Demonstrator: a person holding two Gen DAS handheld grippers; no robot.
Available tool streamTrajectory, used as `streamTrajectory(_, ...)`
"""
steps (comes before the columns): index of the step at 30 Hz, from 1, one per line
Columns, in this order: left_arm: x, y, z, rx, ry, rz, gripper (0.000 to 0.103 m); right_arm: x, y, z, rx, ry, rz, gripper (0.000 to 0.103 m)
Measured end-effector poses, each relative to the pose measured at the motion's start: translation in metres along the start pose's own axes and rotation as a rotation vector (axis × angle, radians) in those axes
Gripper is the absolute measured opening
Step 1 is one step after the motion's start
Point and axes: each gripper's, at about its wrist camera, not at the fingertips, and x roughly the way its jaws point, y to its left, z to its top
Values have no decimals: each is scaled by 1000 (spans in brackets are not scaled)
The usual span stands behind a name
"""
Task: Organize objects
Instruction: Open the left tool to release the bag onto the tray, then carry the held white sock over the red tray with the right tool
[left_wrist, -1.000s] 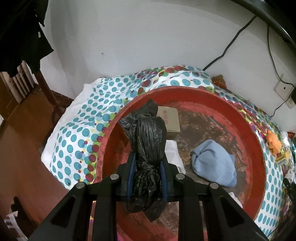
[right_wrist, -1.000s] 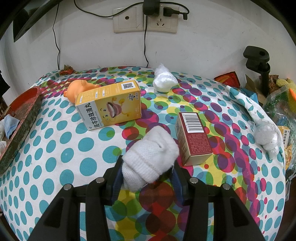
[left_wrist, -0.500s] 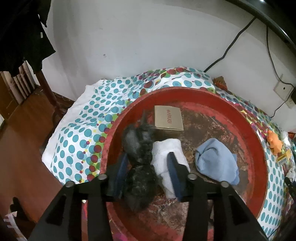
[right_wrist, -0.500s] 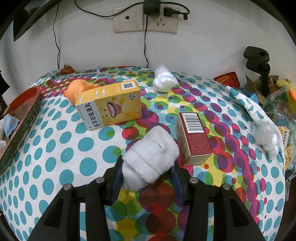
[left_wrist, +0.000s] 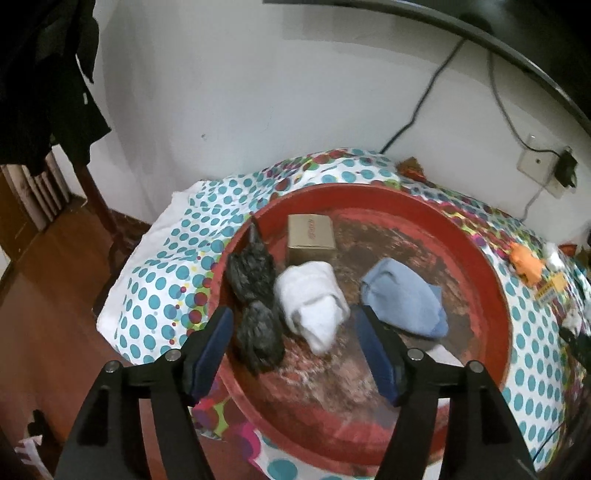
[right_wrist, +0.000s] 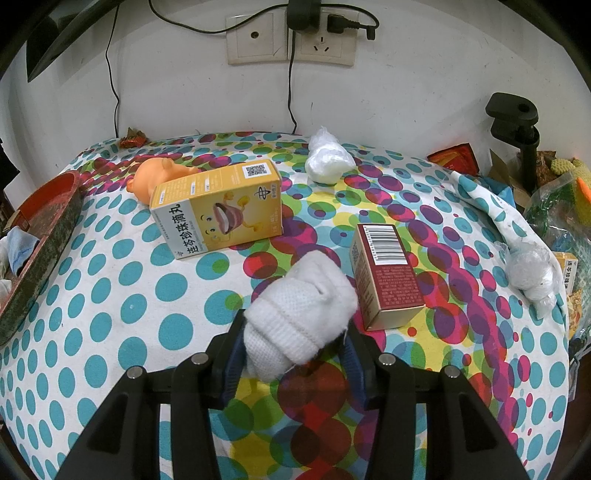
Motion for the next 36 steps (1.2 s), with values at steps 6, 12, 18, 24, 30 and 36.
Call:
streamTrajectory(6,-13,-12,-19,-13,-20,-33,70,0,-1,0,-4,0,-6,48)
streamTrajectory(12,-27,-17,-36,-9,-79,-25,76,-1,0,1,-2,-5,-18,46)
streamTrajectory(18,-35,-22,-52,54,-121,23,81,-4,3,1,-18,-21,-57,45)
streamTrajectory(24,-35,-14,-61,58,-139,38,92,-4,4,2,-17,-17,-84,45)
streamTrajectory(30,-33,7,-61,-16,-125,25,97,-7,3,2,-5,-34,-110,45)
streamTrajectory(36,-29,20,-64,-54,-140,51,102,-12,3,2,3,-52,-136,45)
